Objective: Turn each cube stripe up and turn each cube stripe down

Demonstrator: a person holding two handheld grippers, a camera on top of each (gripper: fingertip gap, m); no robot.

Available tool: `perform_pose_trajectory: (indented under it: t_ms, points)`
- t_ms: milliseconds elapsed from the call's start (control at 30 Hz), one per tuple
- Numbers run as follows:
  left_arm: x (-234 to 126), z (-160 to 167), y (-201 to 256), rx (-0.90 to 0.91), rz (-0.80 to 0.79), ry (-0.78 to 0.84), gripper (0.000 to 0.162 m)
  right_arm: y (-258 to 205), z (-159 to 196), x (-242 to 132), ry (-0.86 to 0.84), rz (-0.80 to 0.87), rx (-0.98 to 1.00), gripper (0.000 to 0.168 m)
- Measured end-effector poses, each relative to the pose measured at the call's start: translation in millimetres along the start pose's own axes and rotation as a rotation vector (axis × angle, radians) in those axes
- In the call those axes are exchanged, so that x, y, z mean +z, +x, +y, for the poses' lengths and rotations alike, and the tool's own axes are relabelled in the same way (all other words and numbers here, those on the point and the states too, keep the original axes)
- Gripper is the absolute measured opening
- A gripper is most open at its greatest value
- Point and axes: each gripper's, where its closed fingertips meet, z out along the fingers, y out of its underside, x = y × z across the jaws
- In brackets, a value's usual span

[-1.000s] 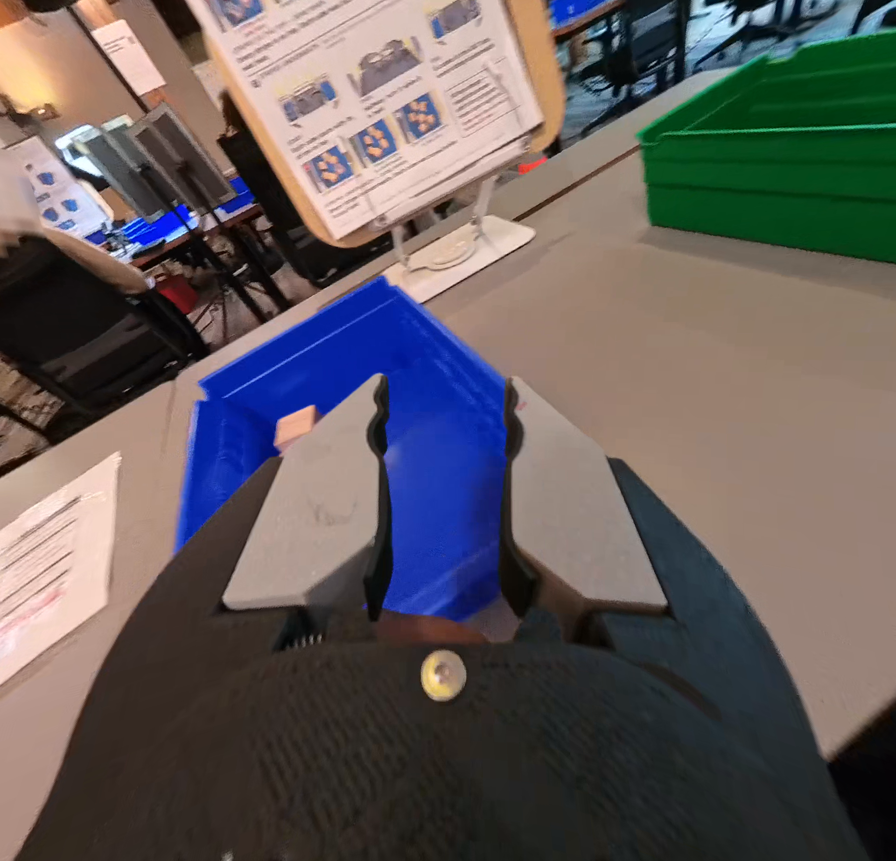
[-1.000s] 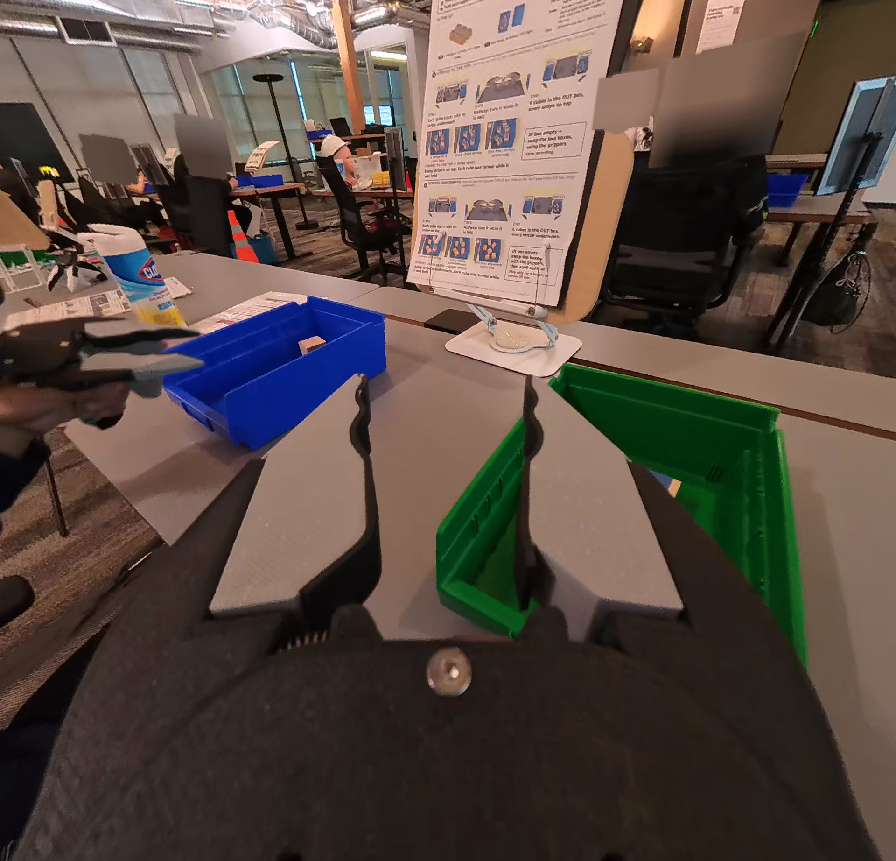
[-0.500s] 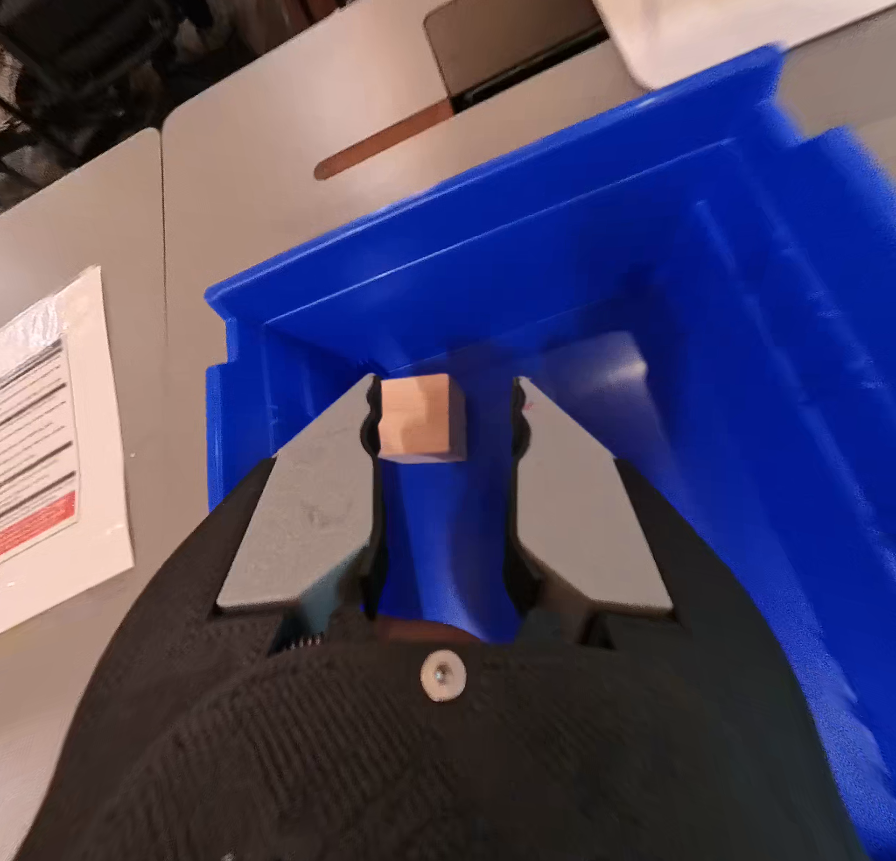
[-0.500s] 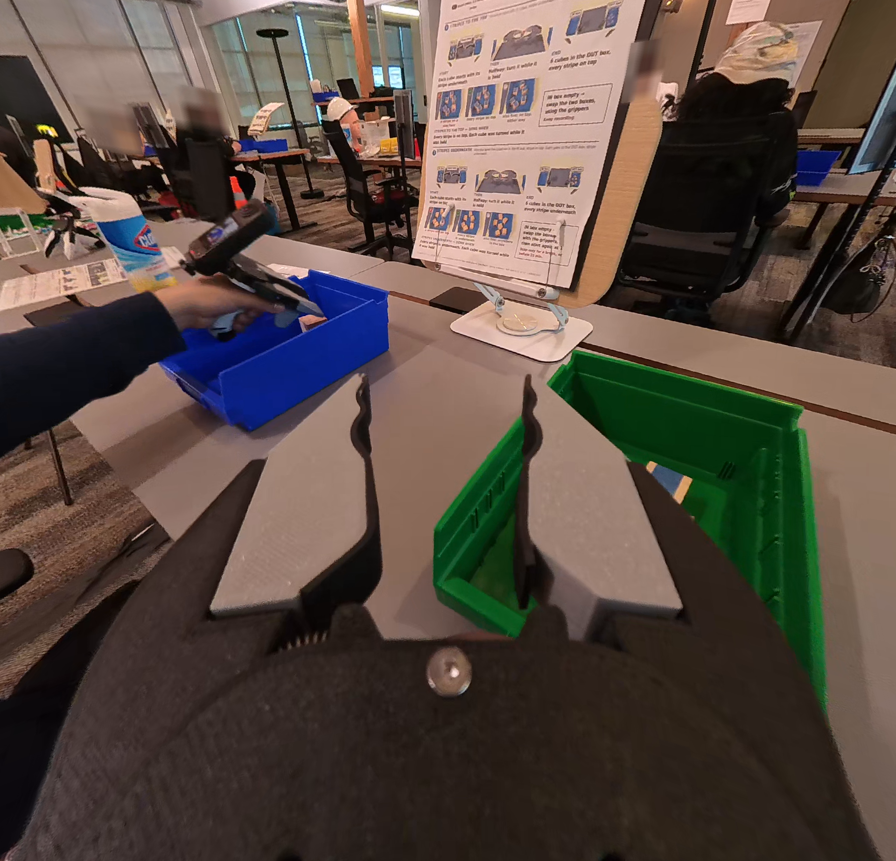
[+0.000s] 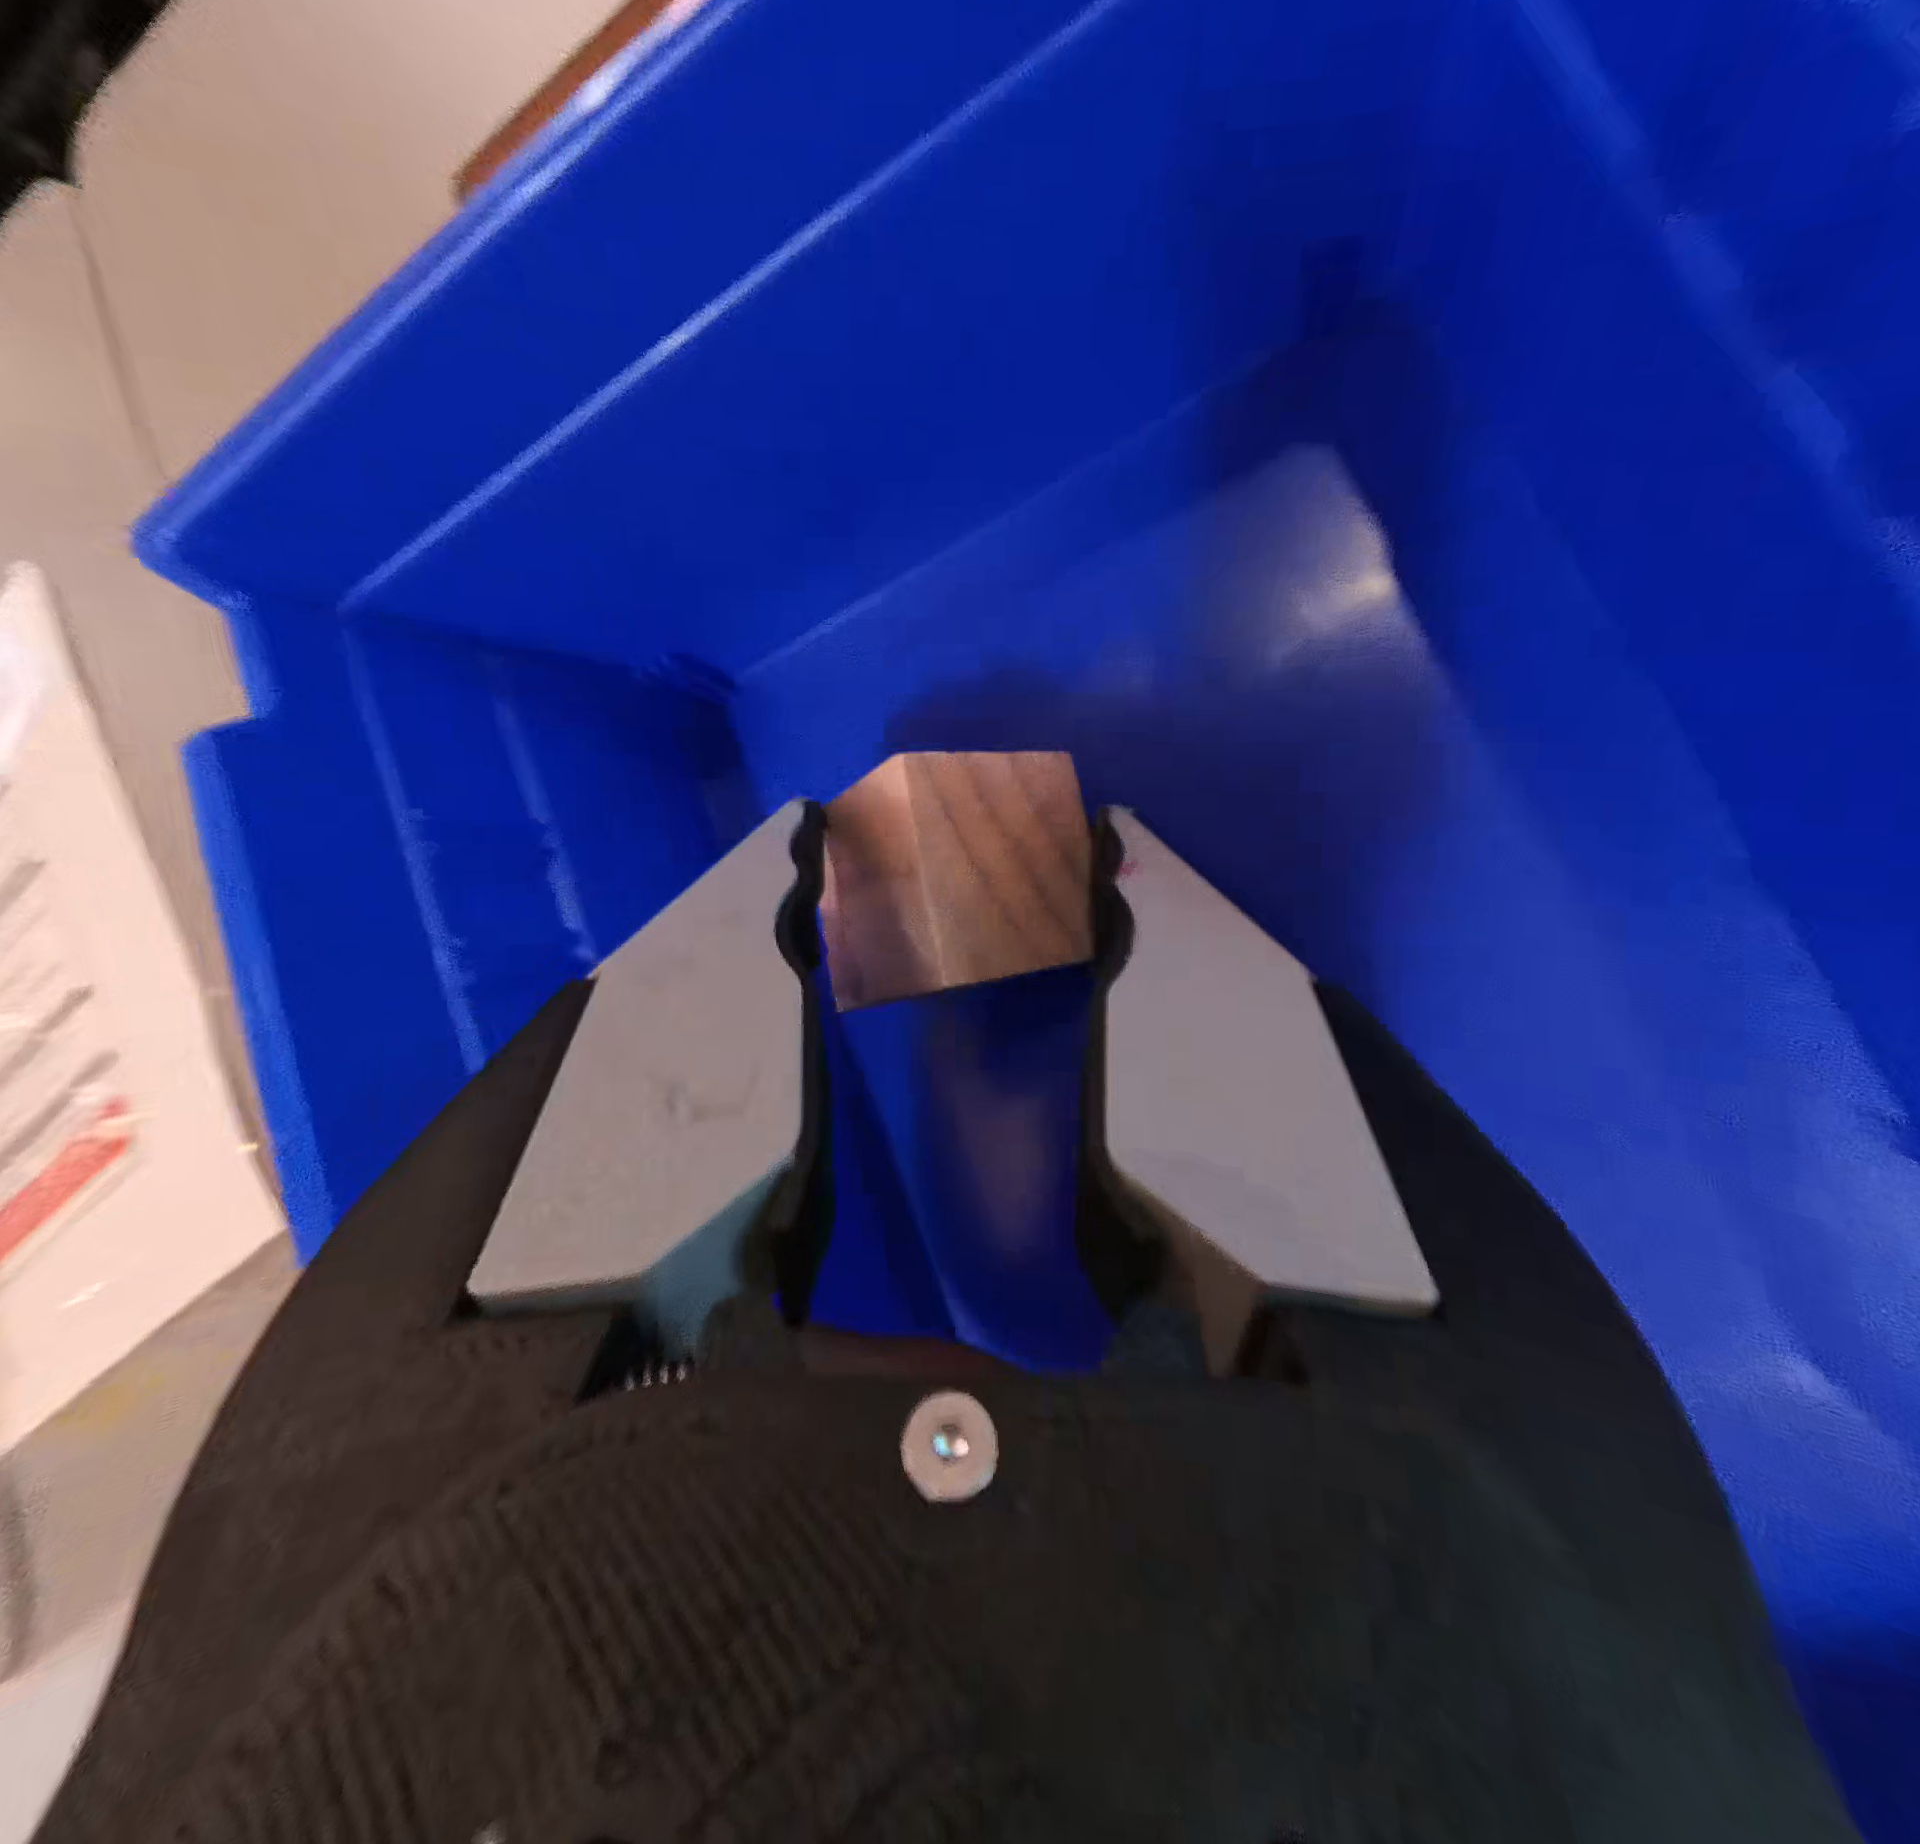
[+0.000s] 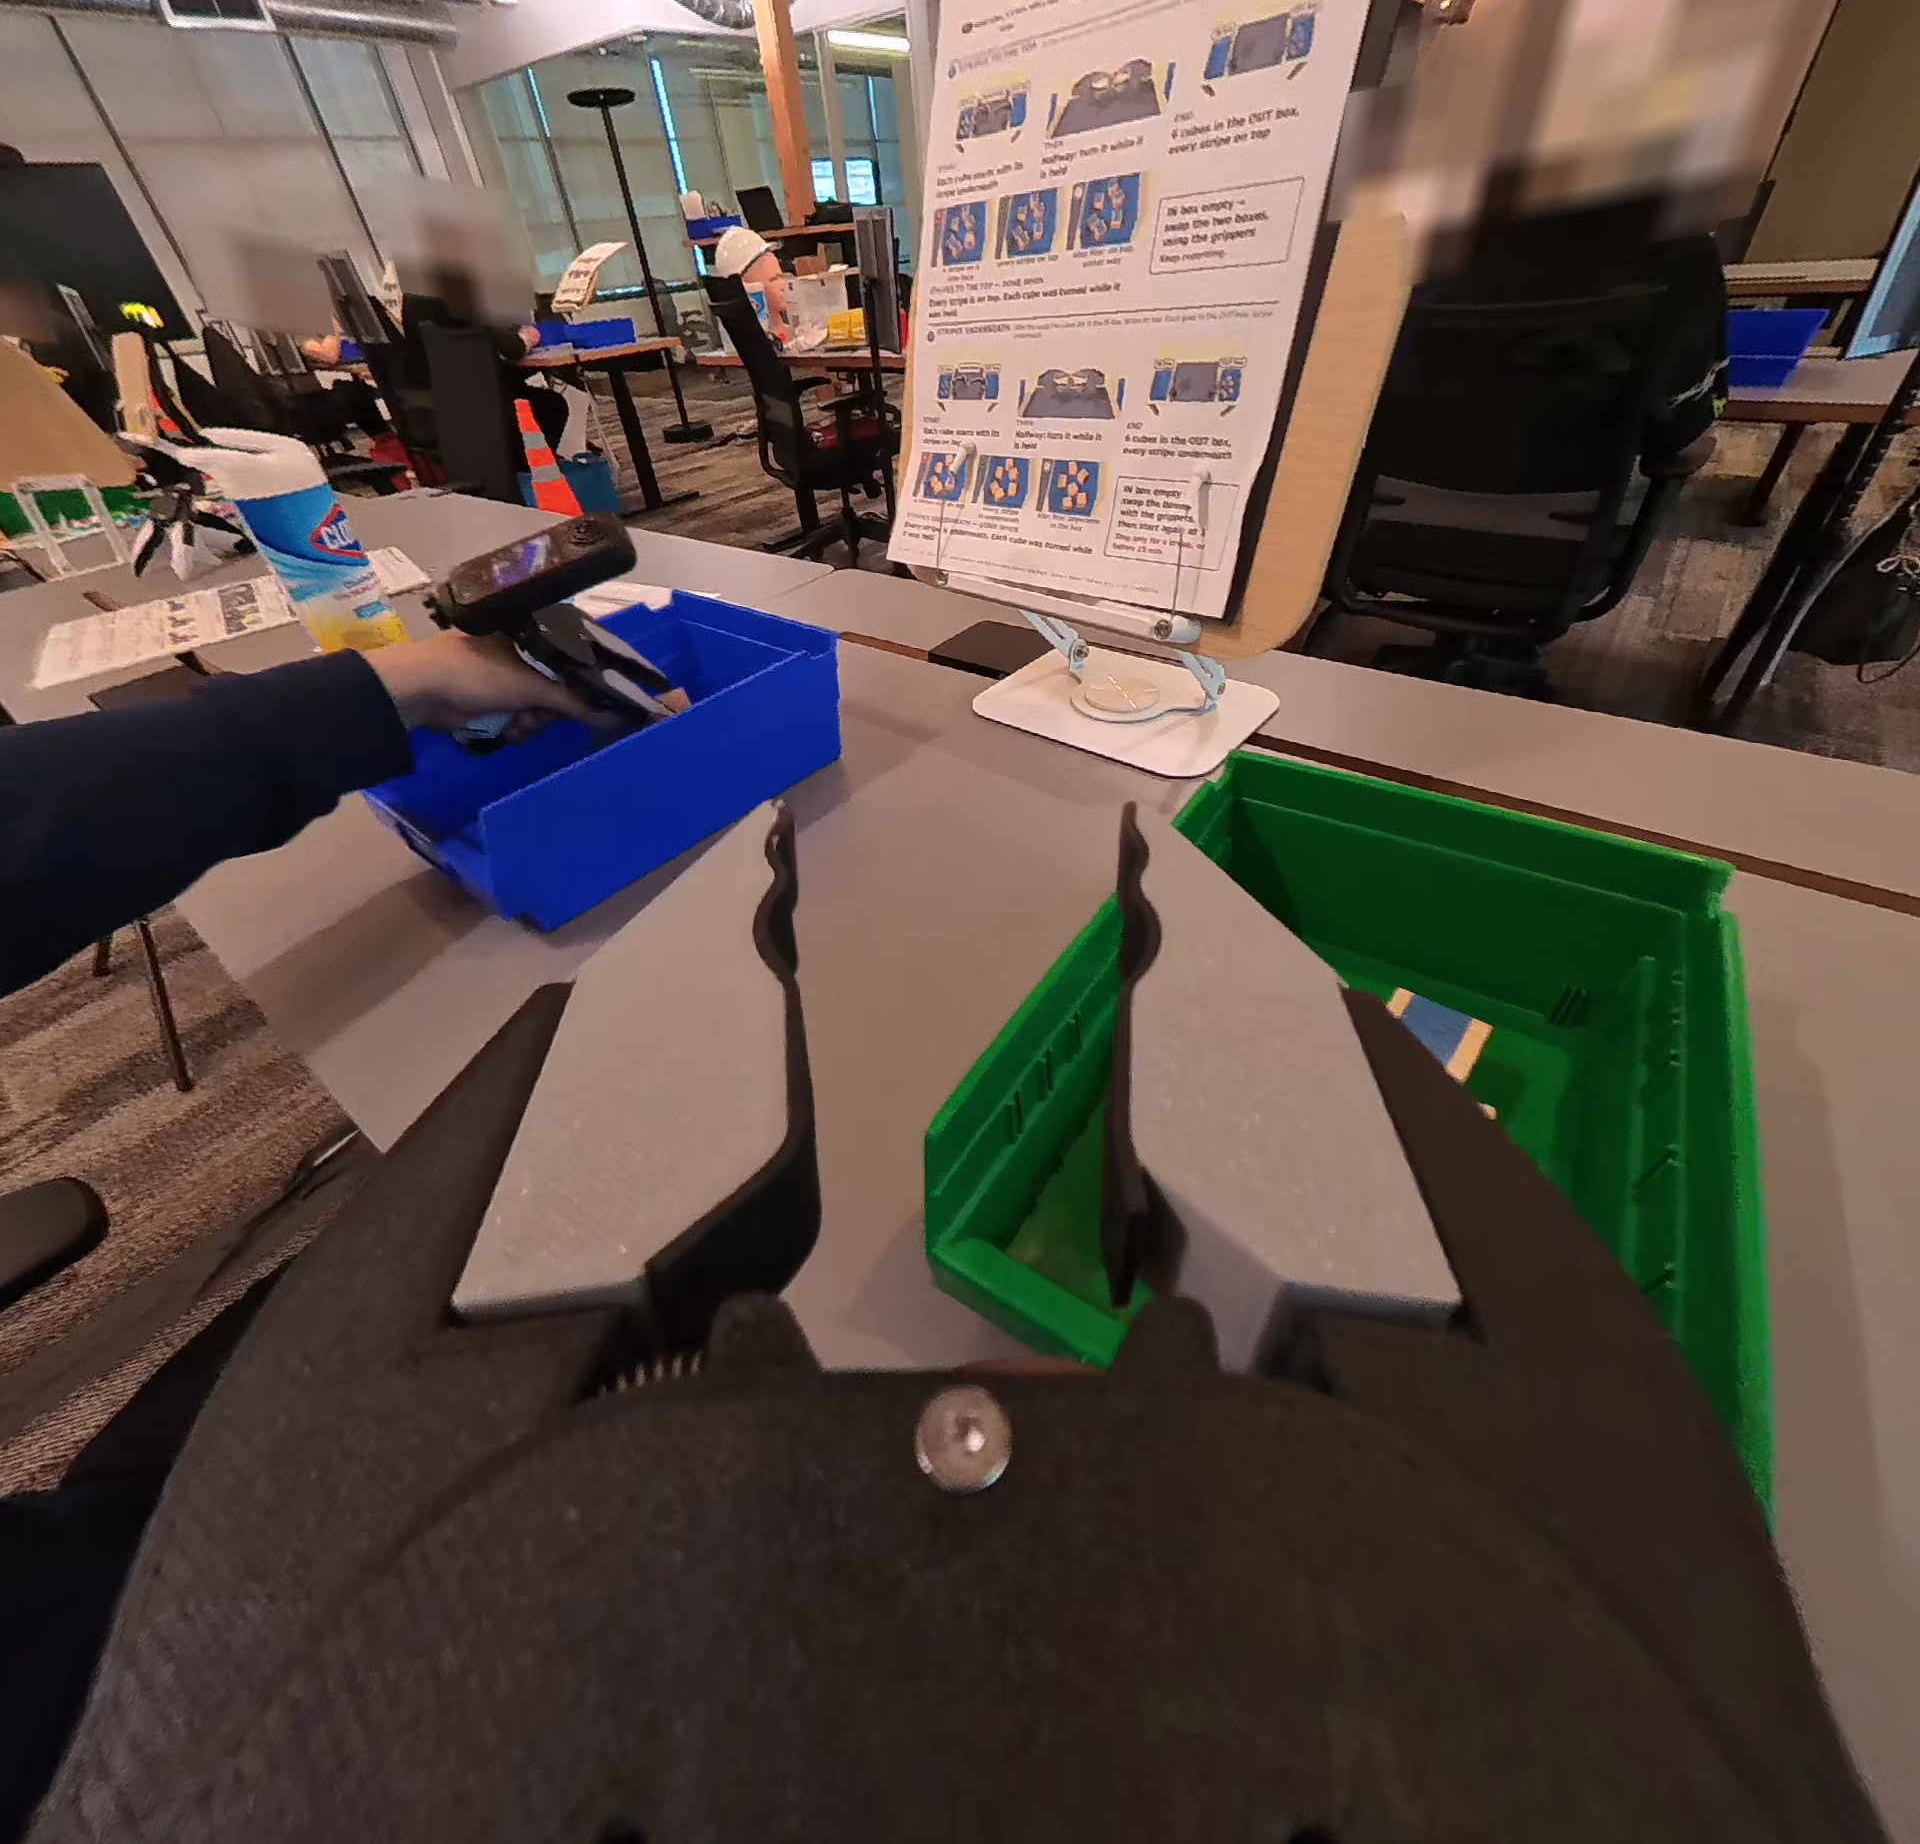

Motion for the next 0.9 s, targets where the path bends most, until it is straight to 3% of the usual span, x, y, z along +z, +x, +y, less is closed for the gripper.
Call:
perform_pose_trajectory:
  t_ms: [100,300,467,633,767,900]
  points:
    - [-14.3,5.8,20.7,-0.063,0.140,-0.002,0.051,-9.4,-1.4,-0.2,-0.003,-0.017,-0.015,0.060]
    - [-20.7,7.9,24.0,-0.199,0.201,0.032,0.047,-25.1,-1.7,-1.7,-0.009,-0.033,-0.044,0.060]
    - [-40.5,-9.6,22.5,-0.354,0.283,0.197,0.044,-29.2,3.9,1.4,-0.030,-0.046,-0.039,0.060]
    - [-70.9,-13.0,32.5,-0.313,0.309,0.334,0.043,-47.9,20.5,24.9,-0.086,-0.151,0.005,0.060]
    - [-110.2,-21.7,50.4,-0.292,0.389,0.494,0.043,-80.5,55.6,58.3,-0.219,-0.274,0.020,0.062]
    - [-180.7,-34.6,91.1,-0.202,0.499,0.722,0.043,-124.3,78.1,82.2,-0.284,-0.409,0.037,0.062]
